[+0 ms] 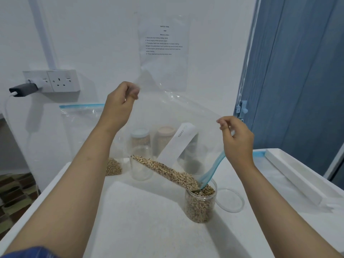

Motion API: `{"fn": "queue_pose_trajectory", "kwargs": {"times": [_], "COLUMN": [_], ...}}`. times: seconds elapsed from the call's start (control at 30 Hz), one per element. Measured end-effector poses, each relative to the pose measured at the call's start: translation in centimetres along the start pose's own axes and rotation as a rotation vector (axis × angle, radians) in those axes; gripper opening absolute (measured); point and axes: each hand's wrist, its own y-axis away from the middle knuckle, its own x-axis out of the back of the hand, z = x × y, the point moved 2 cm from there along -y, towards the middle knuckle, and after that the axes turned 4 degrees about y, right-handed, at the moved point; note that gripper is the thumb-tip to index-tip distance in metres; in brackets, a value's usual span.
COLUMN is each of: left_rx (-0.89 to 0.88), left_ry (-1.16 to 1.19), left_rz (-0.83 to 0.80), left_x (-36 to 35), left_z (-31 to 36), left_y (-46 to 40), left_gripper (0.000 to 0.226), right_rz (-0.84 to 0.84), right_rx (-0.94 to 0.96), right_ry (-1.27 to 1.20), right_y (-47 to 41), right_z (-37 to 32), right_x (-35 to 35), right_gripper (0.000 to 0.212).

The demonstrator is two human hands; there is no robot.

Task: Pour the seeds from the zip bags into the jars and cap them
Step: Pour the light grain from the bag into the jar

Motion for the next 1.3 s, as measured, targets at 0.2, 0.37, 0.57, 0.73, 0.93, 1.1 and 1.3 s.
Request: {"fn": "queue_pose_trajectory", "kwargs": {"times": [0.2, 0.37, 0.57, 0.73, 0.93, 1.1, 1.3], "left_rx": [0.004, 0.001, -0.004, -0.016, -0.033, -0.073, -0.135], "left_ry": [-0.017, -0.009, -0.02, -0.018, -0.02, -0.004, -0.03], "left_rz": [0.023, 0.039, 0.049, 0.067, 0.073, 0.087, 0.115], "left_x": [-0.2, -0.2, 0.0, 0.0, -0.2, -0.2, -0.4], "left_z": [0.4, 0.6, 0.8, 0.7, 0.7, 1.0, 1.0], "left_y": [0.0, 0.0, -0.2, -0.2, -0.1, 0.5, 1.1], "left_gripper": [0.012, 0.013, 0.015, 0.015, 0.013, 0.023, 0.034], "right_rz": [0.004, 0.011, 0.01, 0.007, -0.012, -0.012, -0.034], "right_rx": [-0.002, -0.015, -0.017, -0.013, -0.001, -0.006, -0.009], "right_ry": [0.01, 0.012, 0.001, 0.016, 0.042, 0.027, 0.02], "right_y": [0.0, -0.1, -0.1, -0.2, -0.4, -0.4, -0.4], "right_z": [-0.1, -0.3, -0.5, -0.6, -0.6, -0.5, -0.2], "right_x": [0.1, 0.1, 0.3, 0.2, 0.2, 0.2, 0.3], "right_gripper": [0.014, 0.014, 0.014, 0.014, 0.013, 0.014, 0.014]}}
